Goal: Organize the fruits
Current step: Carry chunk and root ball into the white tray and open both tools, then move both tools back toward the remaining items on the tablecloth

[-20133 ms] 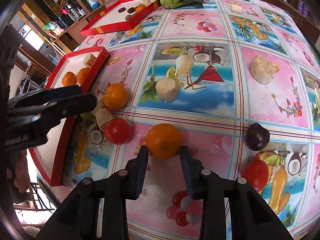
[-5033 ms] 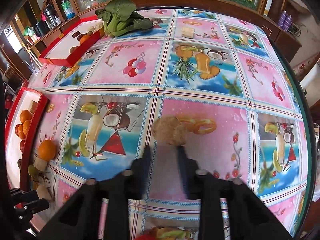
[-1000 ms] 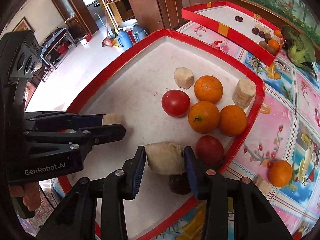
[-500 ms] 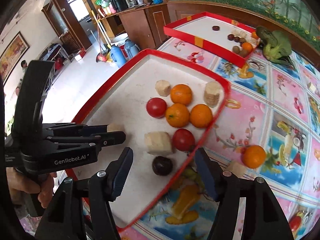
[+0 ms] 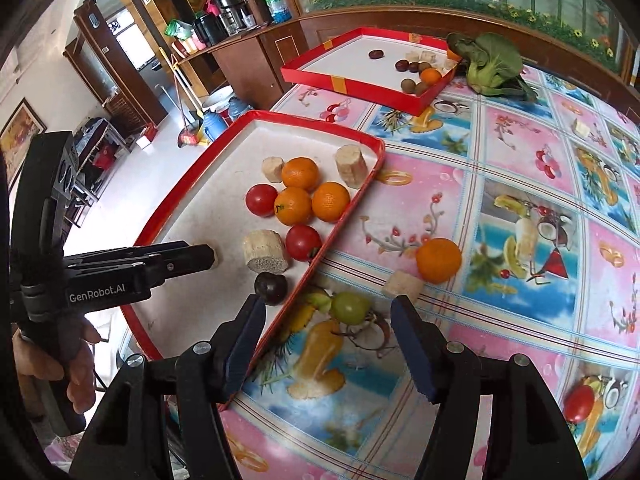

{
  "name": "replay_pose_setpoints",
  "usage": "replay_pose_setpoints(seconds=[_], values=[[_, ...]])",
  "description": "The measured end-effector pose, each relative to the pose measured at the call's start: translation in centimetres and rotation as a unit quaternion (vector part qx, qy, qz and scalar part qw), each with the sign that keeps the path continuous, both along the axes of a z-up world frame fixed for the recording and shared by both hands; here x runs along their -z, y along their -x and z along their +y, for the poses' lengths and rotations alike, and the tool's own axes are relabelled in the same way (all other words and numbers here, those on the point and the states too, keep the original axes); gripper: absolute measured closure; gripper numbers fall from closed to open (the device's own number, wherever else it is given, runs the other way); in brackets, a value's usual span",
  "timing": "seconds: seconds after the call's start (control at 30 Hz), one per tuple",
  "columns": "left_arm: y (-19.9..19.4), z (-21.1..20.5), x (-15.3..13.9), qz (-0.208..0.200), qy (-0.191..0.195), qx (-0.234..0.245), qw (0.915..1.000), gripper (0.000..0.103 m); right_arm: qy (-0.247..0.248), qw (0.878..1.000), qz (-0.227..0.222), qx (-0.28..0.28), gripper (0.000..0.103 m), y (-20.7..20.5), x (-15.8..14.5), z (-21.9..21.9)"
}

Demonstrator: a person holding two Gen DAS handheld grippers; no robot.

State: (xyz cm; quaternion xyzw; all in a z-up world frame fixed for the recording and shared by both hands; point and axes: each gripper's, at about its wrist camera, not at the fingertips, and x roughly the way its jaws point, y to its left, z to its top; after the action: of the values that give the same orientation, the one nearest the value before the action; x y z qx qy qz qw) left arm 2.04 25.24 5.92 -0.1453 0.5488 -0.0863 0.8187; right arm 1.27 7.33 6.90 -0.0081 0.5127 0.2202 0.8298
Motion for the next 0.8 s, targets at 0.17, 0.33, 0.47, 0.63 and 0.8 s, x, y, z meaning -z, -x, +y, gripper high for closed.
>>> replay_pose_setpoints(seconds=[0.17,0.33,0.47,0.63,0.8], values=[[0.8,-2.1,-0.6,0.004,0.001,0.013,0.9999,0.037,0.008,1.000,-0.005,0.004,0.032,0.9,-0.3,-1.5],[1.8,-4.4,-0.9,0.014,0.001,0.031,0.9994,0.037,0.049,0.999,0.003,0.020,0.031,2.3,0.6,-3.5],[2.7,-6.3,-1.5,0.008,-0.011,0.059,0.9982,0.035,0.061,0.997,0.017,0.040,0.031,3.2,1.4,-5.6],[3.0,-7.9,-2.0,0.002,-0.020,0.079,0.9967,0.035,0.056,0.994,0.028,0.085,0.031,3.5,1.5,-8.4],[3.1,-8.8,-2.2,0.001,-0.017,0.084,0.9963,0.035,0.058,0.993,0.025,0.098,0.031,4.1,1.1,-9.6]])
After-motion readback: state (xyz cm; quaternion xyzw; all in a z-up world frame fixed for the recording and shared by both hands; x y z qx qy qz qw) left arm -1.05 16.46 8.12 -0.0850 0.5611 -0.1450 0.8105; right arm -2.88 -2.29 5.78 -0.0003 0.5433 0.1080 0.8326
